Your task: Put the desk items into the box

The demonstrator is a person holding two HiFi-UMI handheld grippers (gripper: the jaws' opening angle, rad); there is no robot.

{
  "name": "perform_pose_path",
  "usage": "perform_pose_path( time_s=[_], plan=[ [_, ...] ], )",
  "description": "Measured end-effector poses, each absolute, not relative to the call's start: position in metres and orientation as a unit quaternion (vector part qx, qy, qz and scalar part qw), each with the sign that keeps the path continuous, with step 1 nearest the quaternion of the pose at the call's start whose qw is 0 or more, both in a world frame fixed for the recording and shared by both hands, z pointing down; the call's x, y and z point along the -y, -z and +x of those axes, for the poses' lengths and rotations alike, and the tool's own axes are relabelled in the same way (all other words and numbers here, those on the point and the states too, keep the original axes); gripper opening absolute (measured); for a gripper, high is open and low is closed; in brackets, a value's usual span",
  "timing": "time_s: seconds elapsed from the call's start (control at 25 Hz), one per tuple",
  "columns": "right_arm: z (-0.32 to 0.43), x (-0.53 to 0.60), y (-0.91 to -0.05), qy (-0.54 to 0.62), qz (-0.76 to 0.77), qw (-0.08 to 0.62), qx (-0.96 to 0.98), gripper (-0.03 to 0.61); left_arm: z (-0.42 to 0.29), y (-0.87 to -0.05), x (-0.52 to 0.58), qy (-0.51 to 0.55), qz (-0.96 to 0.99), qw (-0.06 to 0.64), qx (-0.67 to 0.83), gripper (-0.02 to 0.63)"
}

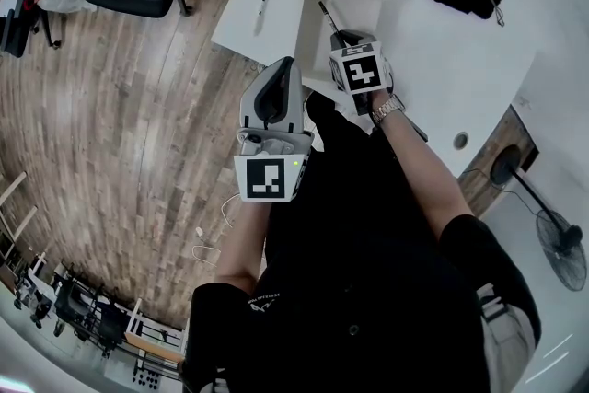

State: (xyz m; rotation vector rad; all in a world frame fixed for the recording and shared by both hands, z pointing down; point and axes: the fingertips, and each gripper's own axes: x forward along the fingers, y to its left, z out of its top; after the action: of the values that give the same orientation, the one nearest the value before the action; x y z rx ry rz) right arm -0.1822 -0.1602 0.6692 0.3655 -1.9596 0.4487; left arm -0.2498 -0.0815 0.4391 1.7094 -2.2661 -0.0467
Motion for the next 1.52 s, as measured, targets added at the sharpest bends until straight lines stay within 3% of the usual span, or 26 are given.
perform_pose_path(
  time_s=[0.28,0.48,0.56,0.64,1.52],
  plan=[
    [-0.188,0.159,-0.672,-0.189,0.157,0.527,0.814,0.045,-0.254,-0.439,0.071,0.018,0.587,0.151,0.795,0.008],
    [-0.186,0.157,-0.671,-0.184,0.166,0.524,0.815,0.094,-0.257,-0.439,0.061,0.019,0.583,0.151,0.799,0.008],
    [-0.185,0.158,-0.666,-0.182,0.178,0.516,0.818,0.072,-0.258,-0.438,0.058,0.019,0.584,0.150,0.798,0.008],
    [-0.185,0.159,-0.659,-0.181,0.190,0.505,0.822,0.003,-0.259,-0.435,0.055,0.020,0.586,0.148,0.797,0.008],
    [-0.165,0.178,-0.523,-0.185,0.287,0.367,0.865,-0.002,-0.243,-0.383,0.074,0.014,0.672,0.092,0.735,0.008]
  ],
)
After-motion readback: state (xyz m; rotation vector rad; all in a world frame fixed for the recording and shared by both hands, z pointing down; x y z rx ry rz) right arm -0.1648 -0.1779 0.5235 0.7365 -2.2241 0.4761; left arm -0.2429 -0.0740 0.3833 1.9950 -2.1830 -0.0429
